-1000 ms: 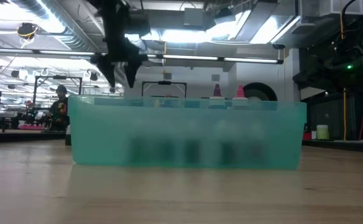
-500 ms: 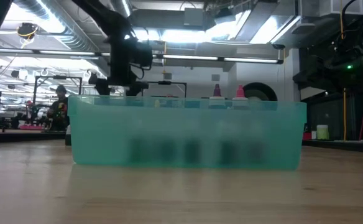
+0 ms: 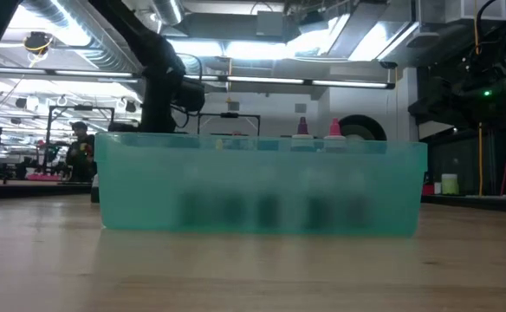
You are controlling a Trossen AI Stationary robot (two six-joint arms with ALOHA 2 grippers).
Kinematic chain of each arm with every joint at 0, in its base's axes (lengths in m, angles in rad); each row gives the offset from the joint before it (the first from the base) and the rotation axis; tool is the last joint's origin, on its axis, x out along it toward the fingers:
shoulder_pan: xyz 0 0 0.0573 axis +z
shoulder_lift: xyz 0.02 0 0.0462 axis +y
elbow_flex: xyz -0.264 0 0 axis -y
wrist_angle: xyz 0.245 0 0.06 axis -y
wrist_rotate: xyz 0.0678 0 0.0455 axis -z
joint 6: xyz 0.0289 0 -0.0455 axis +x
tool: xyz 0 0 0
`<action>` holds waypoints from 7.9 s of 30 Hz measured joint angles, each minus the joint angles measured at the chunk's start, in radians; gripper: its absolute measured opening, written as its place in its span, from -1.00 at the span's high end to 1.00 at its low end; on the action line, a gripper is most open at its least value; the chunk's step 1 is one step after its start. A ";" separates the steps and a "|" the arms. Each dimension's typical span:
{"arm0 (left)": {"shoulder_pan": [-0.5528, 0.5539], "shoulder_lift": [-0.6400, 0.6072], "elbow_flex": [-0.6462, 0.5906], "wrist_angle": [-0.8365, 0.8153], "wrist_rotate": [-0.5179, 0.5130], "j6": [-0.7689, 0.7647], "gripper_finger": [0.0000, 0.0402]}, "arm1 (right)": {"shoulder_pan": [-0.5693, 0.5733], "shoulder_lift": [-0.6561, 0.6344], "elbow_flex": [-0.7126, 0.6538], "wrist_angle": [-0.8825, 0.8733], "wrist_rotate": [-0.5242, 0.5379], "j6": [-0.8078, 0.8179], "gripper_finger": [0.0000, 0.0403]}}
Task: Pick & Place food coloring
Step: Put the small black food coloring bottle into the bin, then put the small blue food coloring bottle into the bin
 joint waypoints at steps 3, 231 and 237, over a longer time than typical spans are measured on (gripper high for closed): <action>0.008 0.000 -0.028 0.056 0.015 -0.010 -0.66 | 0.000 0.000 0.000 0.000 0.000 0.000 -0.91; -0.516 -0.109 0.306 -0.231 -0.057 0.112 -0.53 | 0.000 0.000 0.000 0.000 0.000 0.000 -0.91; -0.426 -0.066 0.305 -0.220 -0.067 0.113 -0.53 | 0.000 0.000 0.000 0.000 0.000 0.000 -0.91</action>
